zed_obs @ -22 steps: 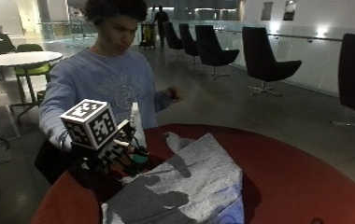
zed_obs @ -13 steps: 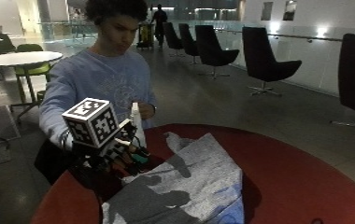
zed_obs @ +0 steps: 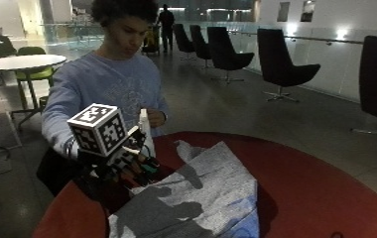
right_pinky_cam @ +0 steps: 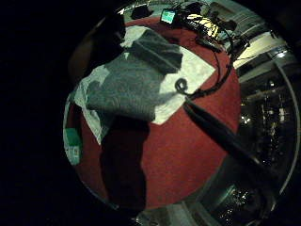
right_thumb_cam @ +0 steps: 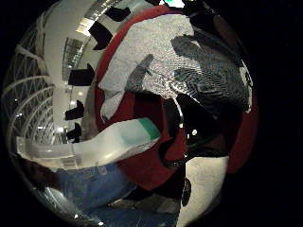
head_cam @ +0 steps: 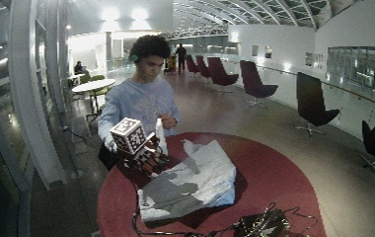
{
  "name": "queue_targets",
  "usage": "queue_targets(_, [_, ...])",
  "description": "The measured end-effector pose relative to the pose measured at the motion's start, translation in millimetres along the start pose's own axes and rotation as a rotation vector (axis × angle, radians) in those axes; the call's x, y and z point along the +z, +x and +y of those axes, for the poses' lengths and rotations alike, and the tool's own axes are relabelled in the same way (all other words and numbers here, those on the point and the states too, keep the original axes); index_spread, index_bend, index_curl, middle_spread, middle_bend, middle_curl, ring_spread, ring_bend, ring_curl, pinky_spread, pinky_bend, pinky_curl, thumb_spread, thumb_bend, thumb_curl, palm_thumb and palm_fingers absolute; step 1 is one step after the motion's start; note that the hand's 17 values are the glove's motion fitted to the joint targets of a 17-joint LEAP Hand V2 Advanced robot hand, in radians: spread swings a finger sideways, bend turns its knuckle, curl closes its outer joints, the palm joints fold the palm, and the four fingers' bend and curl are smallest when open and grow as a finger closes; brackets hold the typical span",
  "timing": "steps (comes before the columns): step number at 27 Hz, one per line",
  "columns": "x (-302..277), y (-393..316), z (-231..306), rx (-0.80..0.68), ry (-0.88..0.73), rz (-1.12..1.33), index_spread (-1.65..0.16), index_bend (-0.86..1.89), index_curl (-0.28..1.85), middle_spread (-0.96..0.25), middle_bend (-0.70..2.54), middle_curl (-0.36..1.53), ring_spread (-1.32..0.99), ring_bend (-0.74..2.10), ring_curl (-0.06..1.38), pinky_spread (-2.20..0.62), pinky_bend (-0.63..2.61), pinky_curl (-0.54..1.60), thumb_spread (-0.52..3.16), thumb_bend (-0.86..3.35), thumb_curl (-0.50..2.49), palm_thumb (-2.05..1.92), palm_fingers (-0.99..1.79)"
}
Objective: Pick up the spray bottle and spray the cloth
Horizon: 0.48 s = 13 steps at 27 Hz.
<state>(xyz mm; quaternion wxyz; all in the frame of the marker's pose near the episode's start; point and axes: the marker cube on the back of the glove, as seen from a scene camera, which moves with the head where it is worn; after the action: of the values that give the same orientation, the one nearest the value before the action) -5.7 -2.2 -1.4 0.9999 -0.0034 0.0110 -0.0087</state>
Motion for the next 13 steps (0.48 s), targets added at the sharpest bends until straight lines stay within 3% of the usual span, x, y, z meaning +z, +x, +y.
queue_targets(13, [-0.3,1.4,9.4,-0.001,0.013,-0.019,-0.4,0.16,0.27,-0.05,0.28,0.3,-0.02,0.27,0.23,0.17,0.28,0.27,1.17,0.18,0.27,0.64,0.57])
